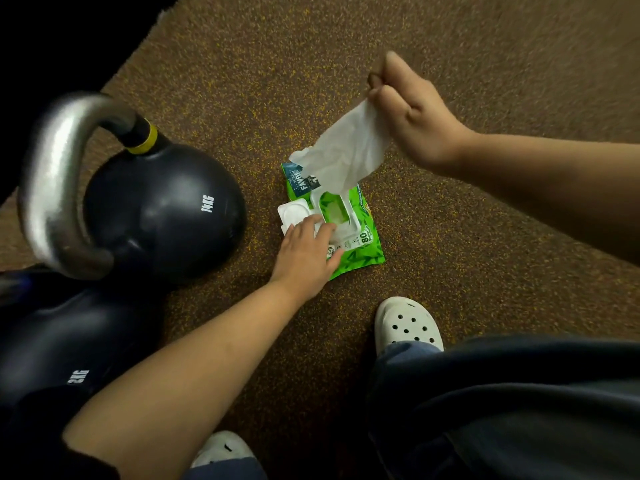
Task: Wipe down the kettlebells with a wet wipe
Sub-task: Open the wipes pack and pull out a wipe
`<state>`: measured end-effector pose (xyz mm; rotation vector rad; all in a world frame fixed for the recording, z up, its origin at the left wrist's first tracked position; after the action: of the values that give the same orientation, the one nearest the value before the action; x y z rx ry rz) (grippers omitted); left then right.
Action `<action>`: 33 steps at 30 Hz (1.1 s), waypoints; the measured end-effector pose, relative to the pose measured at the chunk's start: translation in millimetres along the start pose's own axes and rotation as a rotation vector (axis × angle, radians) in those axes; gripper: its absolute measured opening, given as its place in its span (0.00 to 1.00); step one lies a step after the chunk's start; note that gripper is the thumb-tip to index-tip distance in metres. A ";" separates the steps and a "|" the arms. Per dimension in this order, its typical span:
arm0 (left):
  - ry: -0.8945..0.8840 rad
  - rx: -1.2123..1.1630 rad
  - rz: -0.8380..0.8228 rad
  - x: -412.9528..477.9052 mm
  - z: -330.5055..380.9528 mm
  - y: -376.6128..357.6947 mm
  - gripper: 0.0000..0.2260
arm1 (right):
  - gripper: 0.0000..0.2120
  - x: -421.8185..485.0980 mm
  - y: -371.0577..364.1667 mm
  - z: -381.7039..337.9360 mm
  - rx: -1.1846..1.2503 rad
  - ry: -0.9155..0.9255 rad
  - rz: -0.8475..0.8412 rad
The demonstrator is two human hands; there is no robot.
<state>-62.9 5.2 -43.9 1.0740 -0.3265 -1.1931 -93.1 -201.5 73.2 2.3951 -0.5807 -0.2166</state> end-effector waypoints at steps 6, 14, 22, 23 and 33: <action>0.071 -0.059 0.052 11.6 5.4 0.4 0.20 | 0.06 1.5 -0.6 4.4 0.242 -0.222 0.066; 0.339 -0.216 0.155 40.8 3.5 12.2 0.16 | 0.10 0.3 6.2 14.3 0.380 -0.427 0.152; 0.476 0.015 0.276 50.3 -10.1 16.2 0.35 | 0.10 -5.3 7.4 9.6 0.552 -0.555 0.088; 0.510 0.005 0.270 49.8 -10.5 16.4 0.39 | 0.13 -5.3 5.9 10.3 0.597 -0.551 0.072; 0.347 -0.480 0.517 26.6 32.7 10.1 0.32 | 0.06 -8.3 12.4 15.6 0.423 -0.394 0.026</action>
<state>-69.8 -34.4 -27.7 0.6951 -0.0319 -0.5640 -109.5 -215.0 69.1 2.7680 -0.9114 -0.6171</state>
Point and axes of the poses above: each hand's wrist, its own x-axis towards the middle knuckle, its own y-axis out of the back of the hand, z = x × y, the point moved 2 cm from there along x, towards the middle knuckle, and after that the axes turned 7 degrees about -x, right-handed, at the moved point
